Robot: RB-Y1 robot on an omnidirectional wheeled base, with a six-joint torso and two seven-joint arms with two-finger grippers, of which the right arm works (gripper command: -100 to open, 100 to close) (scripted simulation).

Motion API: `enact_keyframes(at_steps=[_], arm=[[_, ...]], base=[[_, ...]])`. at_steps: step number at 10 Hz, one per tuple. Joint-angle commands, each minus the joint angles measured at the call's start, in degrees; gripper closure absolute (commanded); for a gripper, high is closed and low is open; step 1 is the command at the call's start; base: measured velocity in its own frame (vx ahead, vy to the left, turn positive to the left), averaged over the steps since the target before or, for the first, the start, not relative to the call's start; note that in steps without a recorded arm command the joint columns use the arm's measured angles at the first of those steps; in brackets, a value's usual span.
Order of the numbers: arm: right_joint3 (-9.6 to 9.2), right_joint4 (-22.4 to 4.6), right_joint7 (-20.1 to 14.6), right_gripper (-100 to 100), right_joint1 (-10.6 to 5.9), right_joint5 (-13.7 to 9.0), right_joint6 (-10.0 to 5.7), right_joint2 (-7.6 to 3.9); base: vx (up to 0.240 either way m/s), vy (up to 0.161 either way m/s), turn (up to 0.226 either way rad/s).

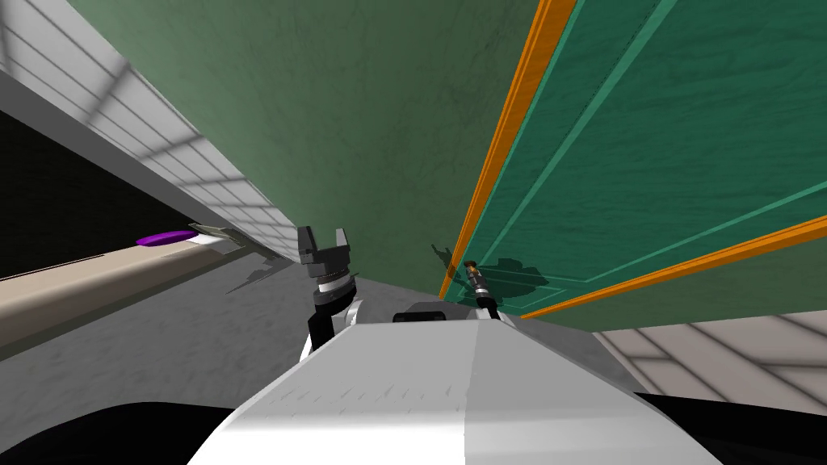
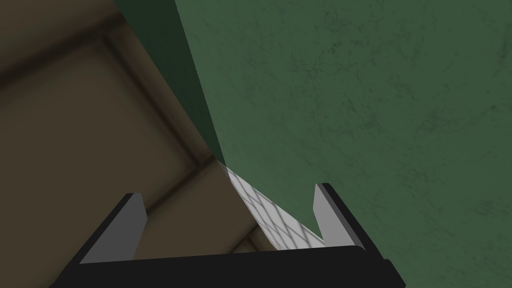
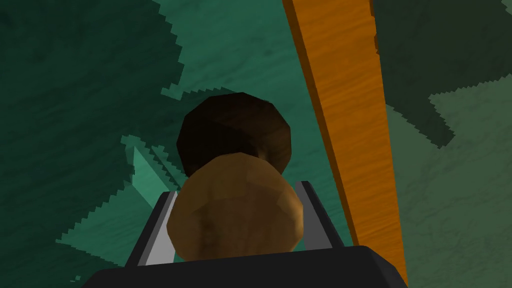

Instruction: Pull the door open

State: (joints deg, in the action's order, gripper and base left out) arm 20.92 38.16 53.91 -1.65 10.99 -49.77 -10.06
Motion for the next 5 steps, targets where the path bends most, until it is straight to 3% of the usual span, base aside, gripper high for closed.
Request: enact_keyframes(at_steps=[1, 5], arm=[[-0.45, -0.17, -2.55, 100, -0.04, -0.57, -0.02, 0.20], [-1.34, -0.24, -8.23, 100, -0.14, -2.44, 0.07, -0.03]], base=[[-0.025, -0.008, 0.030], [-0.035, -0.014, 0.045]])
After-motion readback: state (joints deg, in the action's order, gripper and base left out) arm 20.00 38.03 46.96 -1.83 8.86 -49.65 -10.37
